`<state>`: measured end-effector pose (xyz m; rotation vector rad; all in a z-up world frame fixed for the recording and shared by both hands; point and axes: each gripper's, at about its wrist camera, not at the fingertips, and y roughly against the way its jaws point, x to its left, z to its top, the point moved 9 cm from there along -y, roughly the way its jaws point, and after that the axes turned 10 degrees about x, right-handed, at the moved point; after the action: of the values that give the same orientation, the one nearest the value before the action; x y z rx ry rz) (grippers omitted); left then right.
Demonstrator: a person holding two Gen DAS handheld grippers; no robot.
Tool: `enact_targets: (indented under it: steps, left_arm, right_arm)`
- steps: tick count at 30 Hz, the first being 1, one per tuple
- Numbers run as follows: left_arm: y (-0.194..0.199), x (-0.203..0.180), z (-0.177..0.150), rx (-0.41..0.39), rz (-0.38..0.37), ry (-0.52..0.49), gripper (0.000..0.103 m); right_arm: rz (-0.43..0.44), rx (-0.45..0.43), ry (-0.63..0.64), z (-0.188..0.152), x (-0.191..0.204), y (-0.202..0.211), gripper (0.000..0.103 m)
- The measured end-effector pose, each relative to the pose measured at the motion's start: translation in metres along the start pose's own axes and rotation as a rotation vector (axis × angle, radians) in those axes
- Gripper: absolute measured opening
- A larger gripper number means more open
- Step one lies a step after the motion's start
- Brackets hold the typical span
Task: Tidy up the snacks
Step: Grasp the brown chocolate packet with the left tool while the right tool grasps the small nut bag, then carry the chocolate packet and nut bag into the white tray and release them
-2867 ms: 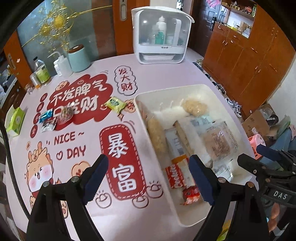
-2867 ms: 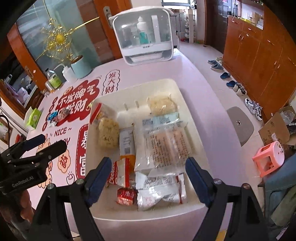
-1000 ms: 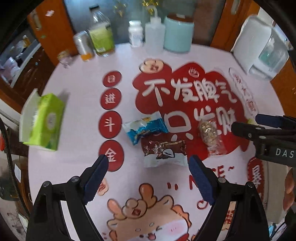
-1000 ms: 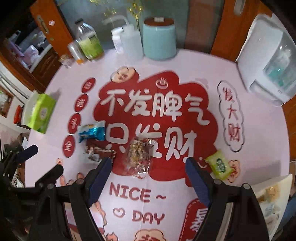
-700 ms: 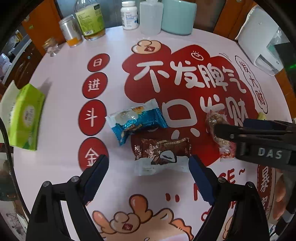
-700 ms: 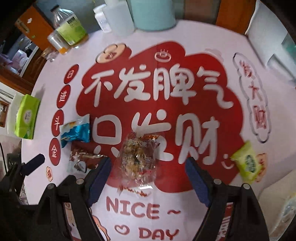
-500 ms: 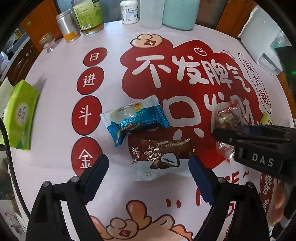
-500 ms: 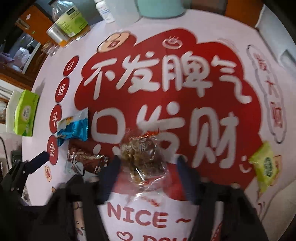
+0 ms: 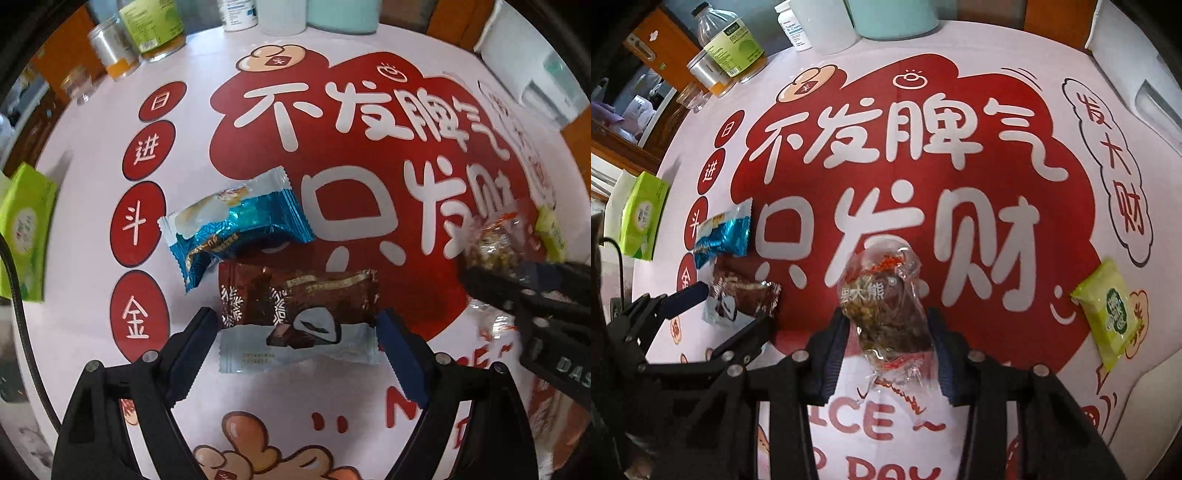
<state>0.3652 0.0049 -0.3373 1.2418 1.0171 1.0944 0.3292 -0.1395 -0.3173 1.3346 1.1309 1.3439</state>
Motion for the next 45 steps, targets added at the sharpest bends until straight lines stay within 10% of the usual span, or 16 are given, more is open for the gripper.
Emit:
enact_targets:
  steps: [7,19,28,45]
  left_arm:
    - [0.010,0.001,-0.009,-0.010,-0.017,0.022,0.041]
    - [0.053,-0.063,-0.125,-0.020,0.006,-0.131,0.039]
    - [0.104,-0.148,-0.197,-0.032,-0.101,-0.163,0.039]
    - [0.205,-0.384,-0.148,-0.256,-0.128,-0.349,0.041]
  right_arm:
    - [0.009,0.000,0.005,-0.024,-0.003,0.000,0.043]
    - [0.065,0.023,0.043,-0.110,-0.014,0.015,0.042]
    - [0.063,-0.139,0.080,-0.184,-0.055,0.098,0.042]
    - [-0.095,-0.407,-0.067,-0.265,-0.244,0.233,0.043]
